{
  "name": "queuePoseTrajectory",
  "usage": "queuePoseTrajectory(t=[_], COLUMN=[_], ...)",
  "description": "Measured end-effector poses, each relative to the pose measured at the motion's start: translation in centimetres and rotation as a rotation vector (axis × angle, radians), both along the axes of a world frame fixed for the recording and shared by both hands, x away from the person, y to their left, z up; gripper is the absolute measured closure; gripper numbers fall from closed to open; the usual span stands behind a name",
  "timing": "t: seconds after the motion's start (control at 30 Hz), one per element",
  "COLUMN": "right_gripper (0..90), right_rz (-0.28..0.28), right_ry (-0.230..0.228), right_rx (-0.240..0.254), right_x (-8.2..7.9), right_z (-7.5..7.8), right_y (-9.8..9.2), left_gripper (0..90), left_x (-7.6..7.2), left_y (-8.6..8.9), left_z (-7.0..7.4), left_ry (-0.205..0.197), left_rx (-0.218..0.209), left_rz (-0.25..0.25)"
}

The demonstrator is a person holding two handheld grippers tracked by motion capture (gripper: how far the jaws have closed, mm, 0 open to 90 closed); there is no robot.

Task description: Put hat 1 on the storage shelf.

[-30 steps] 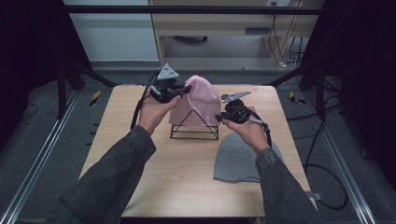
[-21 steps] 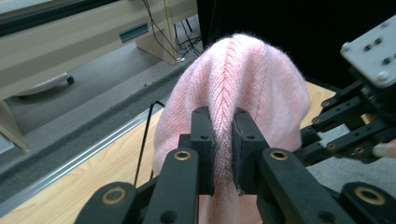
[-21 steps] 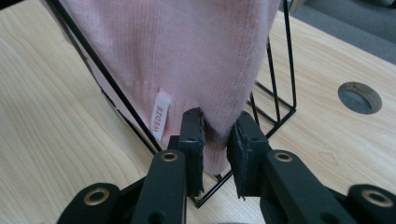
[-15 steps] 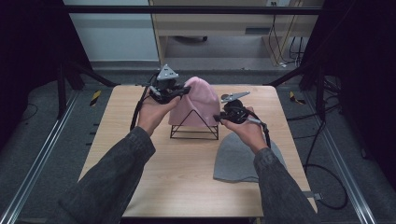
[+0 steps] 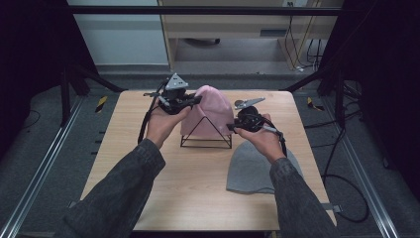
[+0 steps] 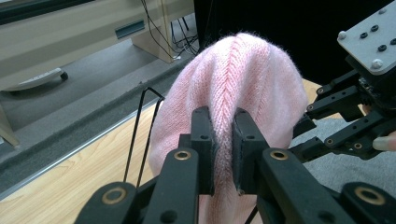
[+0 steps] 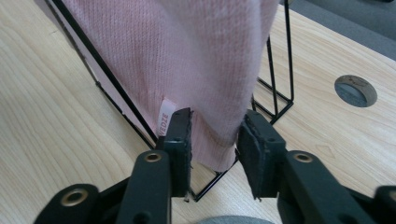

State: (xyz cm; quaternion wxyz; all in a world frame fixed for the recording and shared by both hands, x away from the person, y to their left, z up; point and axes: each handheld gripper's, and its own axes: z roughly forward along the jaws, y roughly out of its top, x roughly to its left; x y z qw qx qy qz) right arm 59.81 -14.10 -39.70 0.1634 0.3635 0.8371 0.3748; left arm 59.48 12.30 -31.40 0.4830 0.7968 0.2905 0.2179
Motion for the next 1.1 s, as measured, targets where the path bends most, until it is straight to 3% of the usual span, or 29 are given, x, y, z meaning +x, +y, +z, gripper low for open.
queuePoseTrajectory(t=[0.23,1.1], right_gripper=[60.6,52.2], right_rz=[-0.009,-0.04], right_ry=[-0.001,-0.008], right_rx=[-0.012,-0.025], right_x=[-0.3,-1.3], right_z=[0.1,0.3], right_y=[-0.1,-0.9], left_gripper=[80.5,79.3], left_x=[-0.1,0.1], left_y=[0.1,1.3], left_z=[-0.2,-2.7], left_ry=[-0.001,0.068], left_rx=[0.0,0.037], left_rz=[0.0,0.015])
